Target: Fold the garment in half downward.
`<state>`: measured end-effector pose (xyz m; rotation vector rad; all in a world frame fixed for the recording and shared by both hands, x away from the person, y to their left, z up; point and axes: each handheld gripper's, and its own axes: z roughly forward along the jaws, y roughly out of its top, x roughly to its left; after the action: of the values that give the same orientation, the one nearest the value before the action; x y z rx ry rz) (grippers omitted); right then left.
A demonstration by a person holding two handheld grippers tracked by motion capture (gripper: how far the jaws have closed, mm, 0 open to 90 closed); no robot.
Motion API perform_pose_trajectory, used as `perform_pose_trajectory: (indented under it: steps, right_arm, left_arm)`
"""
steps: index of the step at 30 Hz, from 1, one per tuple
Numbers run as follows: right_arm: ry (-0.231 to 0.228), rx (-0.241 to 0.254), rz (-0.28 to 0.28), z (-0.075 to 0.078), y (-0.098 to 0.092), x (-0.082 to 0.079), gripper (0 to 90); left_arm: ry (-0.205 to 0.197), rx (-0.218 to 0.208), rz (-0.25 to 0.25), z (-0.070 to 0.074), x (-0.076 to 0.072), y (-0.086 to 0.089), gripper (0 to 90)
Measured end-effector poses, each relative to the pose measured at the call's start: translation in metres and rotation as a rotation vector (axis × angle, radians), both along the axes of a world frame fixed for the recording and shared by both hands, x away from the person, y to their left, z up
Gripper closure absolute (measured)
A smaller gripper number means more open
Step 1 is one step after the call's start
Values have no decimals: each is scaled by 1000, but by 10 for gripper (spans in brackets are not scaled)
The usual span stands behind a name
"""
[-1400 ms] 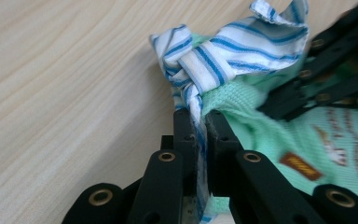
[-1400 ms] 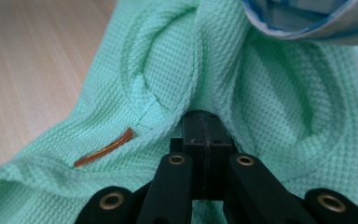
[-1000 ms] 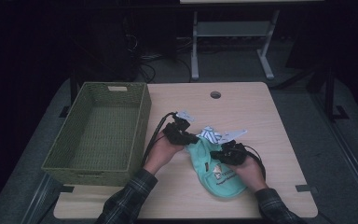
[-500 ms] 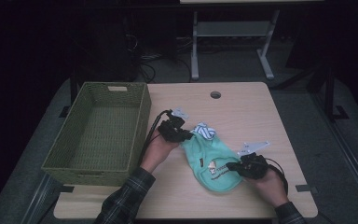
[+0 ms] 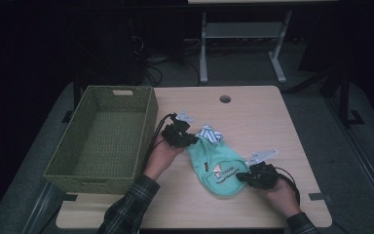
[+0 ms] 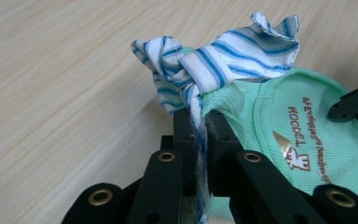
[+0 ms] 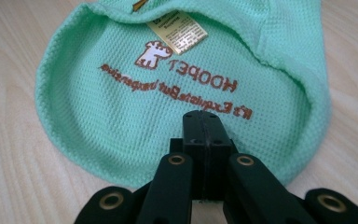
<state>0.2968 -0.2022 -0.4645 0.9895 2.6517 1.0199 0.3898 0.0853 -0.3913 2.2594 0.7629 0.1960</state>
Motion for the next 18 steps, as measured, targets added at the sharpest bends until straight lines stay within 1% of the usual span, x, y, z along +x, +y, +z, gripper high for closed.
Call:
perform_pose_trajectory:
  steps: [4, 5, 11, 15, 18]
  right_arm:
    - [-6, -2, 8, 0, 4, 4, 899]
    - [-5, -2, 6, 0, 5, 5, 899]
    - [-9, -1, 12, 0, 7, 7, 899]
    - [-6, 0, 9, 0, 7, 7, 899]
    - [-4, 1, 9, 0, 7, 7, 899]
  left_arm:
    - [-3, 4, -19, 3, -4, -4, 841]
    - [-11, 6, -28, 4, -4, -5, 841]
    - [-17, 15, -72, 6, -12, -15, 840]
    - [-3, 6, -104, 5, -18, -24, 840]
    - [0, 13, -130, 3, -21, -29, 839]
